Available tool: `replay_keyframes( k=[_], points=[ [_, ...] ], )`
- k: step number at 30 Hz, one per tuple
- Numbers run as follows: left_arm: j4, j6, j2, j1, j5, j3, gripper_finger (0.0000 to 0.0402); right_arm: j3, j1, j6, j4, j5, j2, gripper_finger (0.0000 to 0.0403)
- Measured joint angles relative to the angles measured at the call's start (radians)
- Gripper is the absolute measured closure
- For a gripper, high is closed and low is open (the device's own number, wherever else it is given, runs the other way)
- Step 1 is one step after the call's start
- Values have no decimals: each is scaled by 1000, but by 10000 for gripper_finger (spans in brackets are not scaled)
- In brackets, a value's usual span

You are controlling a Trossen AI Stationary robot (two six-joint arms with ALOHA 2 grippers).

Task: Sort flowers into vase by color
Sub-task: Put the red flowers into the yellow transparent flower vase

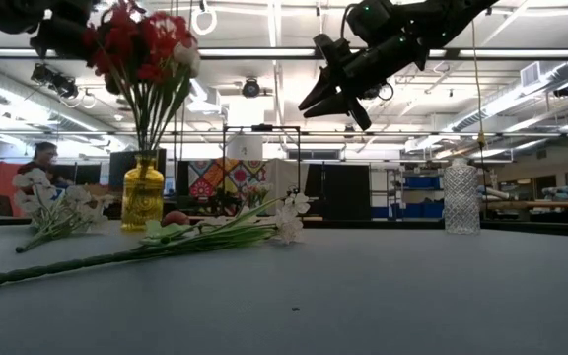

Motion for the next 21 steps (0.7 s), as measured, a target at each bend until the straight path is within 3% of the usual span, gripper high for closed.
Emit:
replay_keyframes(
  k=[4, 11, 21],
  points=[
    [43, -23, -25, 2, -9, 0, 383, 0, 0, 21, -9, -3, 0, 318],
    [-55, -57, -33, 0, 28, -1, 383, 0, 0, 39, -22, -3, 0, 318],
    [-12, -67, -27, 0, 28, -84, 383, 0, -31, 36, -16, -4, 0, 318]
  ],
)
